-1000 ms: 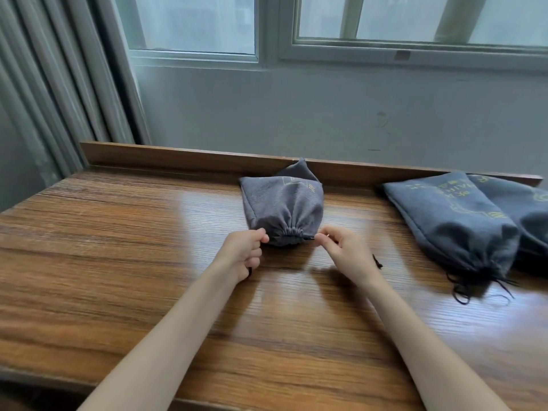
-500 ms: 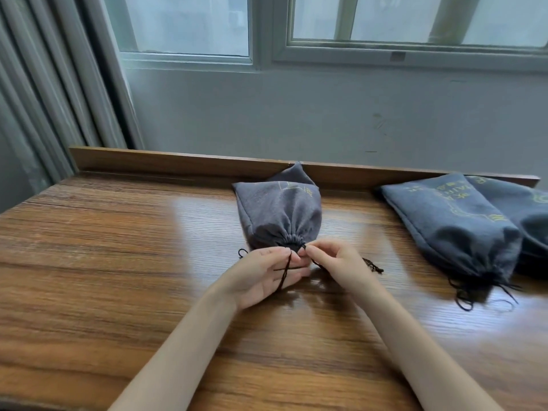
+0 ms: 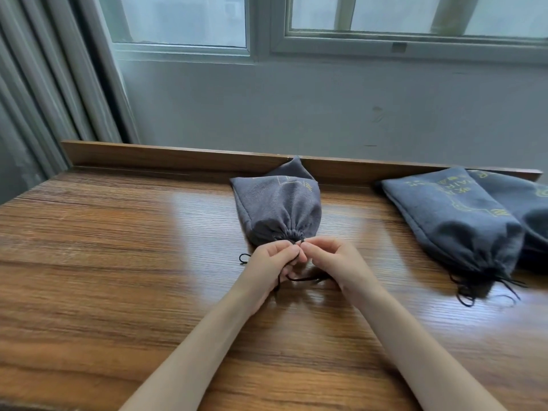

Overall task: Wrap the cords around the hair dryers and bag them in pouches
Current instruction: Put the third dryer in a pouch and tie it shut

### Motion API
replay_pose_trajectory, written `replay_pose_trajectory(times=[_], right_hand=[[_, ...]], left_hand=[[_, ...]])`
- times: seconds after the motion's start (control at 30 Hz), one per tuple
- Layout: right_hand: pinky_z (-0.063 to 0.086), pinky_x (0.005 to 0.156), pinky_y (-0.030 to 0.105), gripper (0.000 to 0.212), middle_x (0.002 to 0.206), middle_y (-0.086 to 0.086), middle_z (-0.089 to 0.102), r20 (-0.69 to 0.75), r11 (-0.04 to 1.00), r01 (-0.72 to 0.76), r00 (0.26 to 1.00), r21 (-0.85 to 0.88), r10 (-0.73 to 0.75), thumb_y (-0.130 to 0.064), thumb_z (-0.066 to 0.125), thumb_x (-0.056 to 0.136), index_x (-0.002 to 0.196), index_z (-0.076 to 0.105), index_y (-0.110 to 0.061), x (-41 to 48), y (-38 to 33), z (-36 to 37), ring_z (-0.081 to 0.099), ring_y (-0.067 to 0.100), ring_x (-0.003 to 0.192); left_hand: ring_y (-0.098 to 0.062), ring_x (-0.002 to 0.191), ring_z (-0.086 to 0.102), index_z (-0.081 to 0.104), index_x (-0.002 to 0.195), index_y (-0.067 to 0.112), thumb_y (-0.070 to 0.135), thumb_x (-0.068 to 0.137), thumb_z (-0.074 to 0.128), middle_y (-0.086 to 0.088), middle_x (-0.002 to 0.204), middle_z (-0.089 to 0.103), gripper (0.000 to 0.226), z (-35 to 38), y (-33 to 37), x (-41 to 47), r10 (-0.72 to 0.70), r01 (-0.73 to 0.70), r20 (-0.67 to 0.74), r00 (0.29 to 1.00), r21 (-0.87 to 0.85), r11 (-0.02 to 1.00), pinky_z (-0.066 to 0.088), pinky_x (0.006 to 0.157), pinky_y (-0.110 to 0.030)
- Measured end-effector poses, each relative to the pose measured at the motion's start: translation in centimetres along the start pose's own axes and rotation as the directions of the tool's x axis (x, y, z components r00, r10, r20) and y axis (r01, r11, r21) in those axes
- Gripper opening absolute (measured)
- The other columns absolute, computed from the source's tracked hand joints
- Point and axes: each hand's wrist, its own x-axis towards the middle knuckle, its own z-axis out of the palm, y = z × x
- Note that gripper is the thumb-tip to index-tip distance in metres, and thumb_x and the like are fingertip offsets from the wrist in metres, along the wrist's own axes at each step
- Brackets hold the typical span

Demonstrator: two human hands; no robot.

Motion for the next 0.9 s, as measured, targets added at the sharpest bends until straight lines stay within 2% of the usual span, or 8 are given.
replay_pose_trajectory(times=[0.17, 0.27, 0.4, 0.5, 0.6, 0.67, 0.77, 0.9], right_hand=[[0.050, 0.077, 0.023, 0.019, 0.081, 0.004, 0.065, 0.020, 0.991, -0.126, 0.992, 0.046, 0.125, -0.016, 0.054, 0.093, 0.080, 0.069, -0.016, -0.2, -0.4, 0.3, 0.058, 0.008, 0.077], [0.050, 0.063, 0.014, 0.015, 0.077, -0.002, 0.062, 0.082, 0.985, -0.126, 0.987, -0.117, 0.136, -0.023, 0.058, 0.091, 0.080, 0.065, -0.016, -0.5, -0.7, 0.9, 0.056, 0.001, 0.072], [0.040, 0.051, 0.009, 0.015, 0.069, -0.001, 0.058, 0.132, 0.977, -0.032, 0.989, -0.210, 0.061, -0.018, 0.060, 0.090, 0.081, 0.063, -0.006, -0.6, -0.9, 0.9, 0.047, -0.003, 0.056], [0.036, 0.047, 0.009, 0.010, 0.063, -0.005, 0.063, 0.089, 0.973, 0.005, 0.996, -0.230, 0.016, -0.006, 0.059, 0.089, 0.088, 0.069, -0.005, -0.4, -1.4, 0.0, 0.048, -0.004, 0.050], [0.038, 0.047, 0.010, 0.016, 0.056, -0.012, 0.063, 0.026, 0.935, 0.047, 0.999, -0.351, -0.040, -0.001, 0.058, 0.087, 0.095, 0.071, -0.008, -0.1, -1.3, -0.4, 0.049, -0.005, 0.045], [0.039, 0.050, 0.011, 0.020, 0.059, -0.012, 0.064, 0.039, 0.911, 0.064, 0.998, -0.407, -0.053, -0.002, 0.057, 0.088, 0.095, 0.071, -0.013, -0.1, -1.2, -0.3, 0.049, -0.006, 0.047], [0.038, 0.051, 0.007, 0.018, 0.061, -0.009, 0.064, 0.070, 0.936, 0.088, 0.995, -0.342, -0.068, 0.000, 0.057, 0.087, 0.090, 0.071, -0.013, -0.4, -1.5, -0.1, 0.052, -0.007, 0.049], [0.036, 0.048, 0.005, 0.012, 0.059, -0.004, 0.066, 0.160, 0.929, 0.149, 0.982, -0.339, -0.099, -0.001, 0.062, 0.084, 0.079, 0.068, -0.010, -0.8, -1.9, 0.1, 0.054, -0.005, 0.049]], left_hand=[[-0.008, 0.062, 0.050, 0.071, 0.066, 0.019, 0.024, 0.081, 0.060, -0.011, 0.064, 0.062, 0.019, -0.5, -0.7, 0.0, 0.208, -0.155, -0.068, 0.976, 0.458, 0.875, 0.038, 0.062, -0.023], [0.004, 0.061, 0.051, 0.074, 0.077, 0.016, 0.017, 0.081, 0.068, 0.008, 0.061, 0.058, 0.008, -0.9, -1.0, -0.1, 0.353, -0.247, -0.043, 0.935, 0.636, 0.731, 0.036, 0.060, -0.013], [0.006, 0.065, 0.052, 0.075, 0.079, 0.017, 0.016, 0.075, 0.073, 0.011, 0.062, 0.052, 0.005, -0.9, -1.0, -0.3, 0.440, -0.266, -0.043, 0.897, 0.743, 0.615, 0.035, 0.060, -0.008], [0.006, 0.063, 0.056, 0.073, 0.076, 0.019, 0.022, 0.076, 0.071, 0.009, 0.068, 0.061, 0.003, -0.5, -0.4, -0.6, 0.337, -0.216, -0.084, 0.938, 0.619, 0.755, 0.040, 0.063, -0.007], [0.005, 0.038, 0.046, 0.067, 0.075, 0.008, 0.011, 0.088, 0.055, -0.002, 0.071, 0.063, 0.018, -0.2, 0.5, -0.6, 0.135, -0.079, -0.164, 0.977, 0.310, 0.948, 0.031, 0.041, -0.004], [0.002, 0.031, 0.034, 0.061, 0.073, 0.010, 0.008, 0.090, 0.050, -0.005, 0.070, 0.061, 0.020, -0.1, 0.7, -0.6, 0.009, 0.042, -0.209, 0.978, 0.240, 0.970, 0.022, 0.032, -0.009], [0.000, 0.033, 0.025, 0.053, 0.077, 0.011, 0.013, 0.095, 0.044, -0.002, 0.064, 0.057, 0.020, 0.3, 0.6, -0.9, -0.159, 0.169, -0.141, 0.977, 0.059, 0.984, 0.016, 0.030, -0.011], [0.001, 0.033, 0.023, 0.051, 0.079, 0.011, 0.023, 0.098, 0.042, 0.001, 0.057, 0.047, 0.025, 0.6, 0.6, -0.7, -0.241, 0.230, -0.052, 0.969, -0.164, 0.959, 0.014, 0.027, -0.010]])
